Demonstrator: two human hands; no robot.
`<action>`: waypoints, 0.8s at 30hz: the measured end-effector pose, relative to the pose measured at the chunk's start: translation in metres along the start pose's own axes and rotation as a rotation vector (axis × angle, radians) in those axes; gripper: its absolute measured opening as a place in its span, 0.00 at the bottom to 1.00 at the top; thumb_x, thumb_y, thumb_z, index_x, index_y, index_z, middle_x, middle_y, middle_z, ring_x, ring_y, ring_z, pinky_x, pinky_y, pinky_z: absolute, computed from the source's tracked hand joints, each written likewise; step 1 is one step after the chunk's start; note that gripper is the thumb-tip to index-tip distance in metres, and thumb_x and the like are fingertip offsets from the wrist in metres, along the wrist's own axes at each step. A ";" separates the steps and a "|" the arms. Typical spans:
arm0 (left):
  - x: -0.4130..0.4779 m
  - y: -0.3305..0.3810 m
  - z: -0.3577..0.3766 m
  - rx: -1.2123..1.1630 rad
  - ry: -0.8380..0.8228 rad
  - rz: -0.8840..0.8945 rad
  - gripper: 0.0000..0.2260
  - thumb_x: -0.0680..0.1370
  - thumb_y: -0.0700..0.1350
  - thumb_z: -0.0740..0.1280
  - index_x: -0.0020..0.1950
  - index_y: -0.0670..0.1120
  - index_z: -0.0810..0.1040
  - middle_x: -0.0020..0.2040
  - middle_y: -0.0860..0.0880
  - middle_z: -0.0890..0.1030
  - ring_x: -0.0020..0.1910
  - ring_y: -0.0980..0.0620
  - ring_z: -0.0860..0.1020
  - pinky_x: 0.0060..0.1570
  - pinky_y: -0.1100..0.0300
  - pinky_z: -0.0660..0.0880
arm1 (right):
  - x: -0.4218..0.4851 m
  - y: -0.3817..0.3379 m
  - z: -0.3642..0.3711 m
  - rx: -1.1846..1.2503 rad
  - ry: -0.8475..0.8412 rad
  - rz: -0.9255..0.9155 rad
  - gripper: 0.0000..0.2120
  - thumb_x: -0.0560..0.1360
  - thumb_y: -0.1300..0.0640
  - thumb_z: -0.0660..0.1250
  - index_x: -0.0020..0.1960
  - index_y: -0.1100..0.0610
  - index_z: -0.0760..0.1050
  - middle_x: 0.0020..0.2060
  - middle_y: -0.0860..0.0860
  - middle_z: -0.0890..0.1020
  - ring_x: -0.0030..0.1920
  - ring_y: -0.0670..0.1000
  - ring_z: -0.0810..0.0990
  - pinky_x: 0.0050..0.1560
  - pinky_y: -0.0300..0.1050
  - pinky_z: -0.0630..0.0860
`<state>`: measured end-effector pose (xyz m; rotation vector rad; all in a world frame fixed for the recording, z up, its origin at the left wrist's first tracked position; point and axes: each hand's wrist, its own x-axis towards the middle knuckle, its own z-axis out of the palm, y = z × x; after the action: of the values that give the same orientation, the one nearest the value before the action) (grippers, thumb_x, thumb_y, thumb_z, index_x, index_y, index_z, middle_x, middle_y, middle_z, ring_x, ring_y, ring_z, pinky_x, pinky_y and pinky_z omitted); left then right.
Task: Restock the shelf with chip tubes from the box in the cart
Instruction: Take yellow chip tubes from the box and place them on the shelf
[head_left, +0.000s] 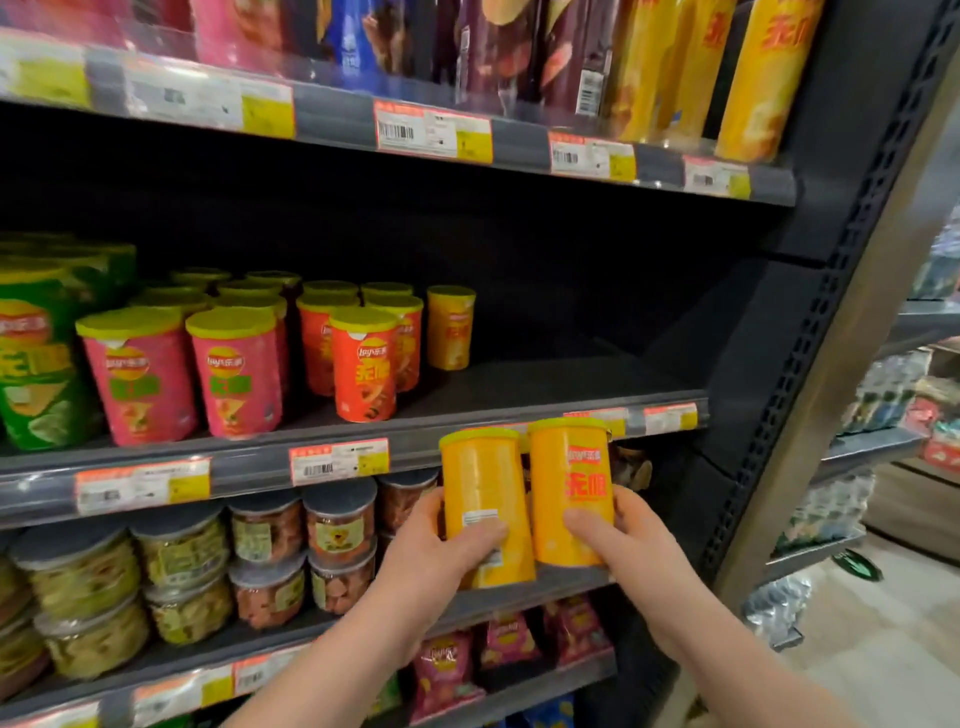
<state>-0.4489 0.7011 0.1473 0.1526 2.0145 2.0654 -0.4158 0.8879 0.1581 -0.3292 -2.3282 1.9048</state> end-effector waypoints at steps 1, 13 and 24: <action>0.003 0.002 -0.003 -0.003 0.008 0.003 0.18 0.73 0.50 0.72 0.60 0.55 0.70 0.52 0.55 0.81 0.49 0.55 0.81 0.44 0.62 0.76 | 0.007 -0.005 0.000 -0.001 0.003 -0.024 0.17 0.73 0.50 0.70 0.60 0.48 0.72 0.51 0.45 0.83 0.51 0.45 0.82 0.50 0.43 0.77; 0.058 0.027 -0.016 -0.022 0.219 0.085 0.35 0.53 0.60 0.73 0.59 0.57 0.73 0.48 0.55 0.84 0.47 0.54 0.83 0.51 0.52 0.79 | 0.171 -0.067 0.004 -0.095 -0.022 -0.159 0.23 0.71 0.52 0.72 0.62 0.52 0.68 0.57 0.52 0.78 0.55 0.53 0.78 0.60 0.56 0.74; 0.087 0.043 -0.006 -0.091 0.453 0.138 0.18 0.70 0.44 0.76 0.54 0.56 0.74 0.43 0.53 0.85 0.40 0.57 0.83 0.33 0.67 0.76 | 0.291 -0.068 0.022 -0.157 -0.185 -0.235 0.31 0.68 0.62 0.76 0.67 0.57 0.66 0.62 0.56 0.76 0.61 0.56 0.76 0.57 0.47 0.72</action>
<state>-0.5382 0.7167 0.1815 -0.2201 2.1986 2.4502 -0.7095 0.9238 0.2067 0.1097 -2.5085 1.7125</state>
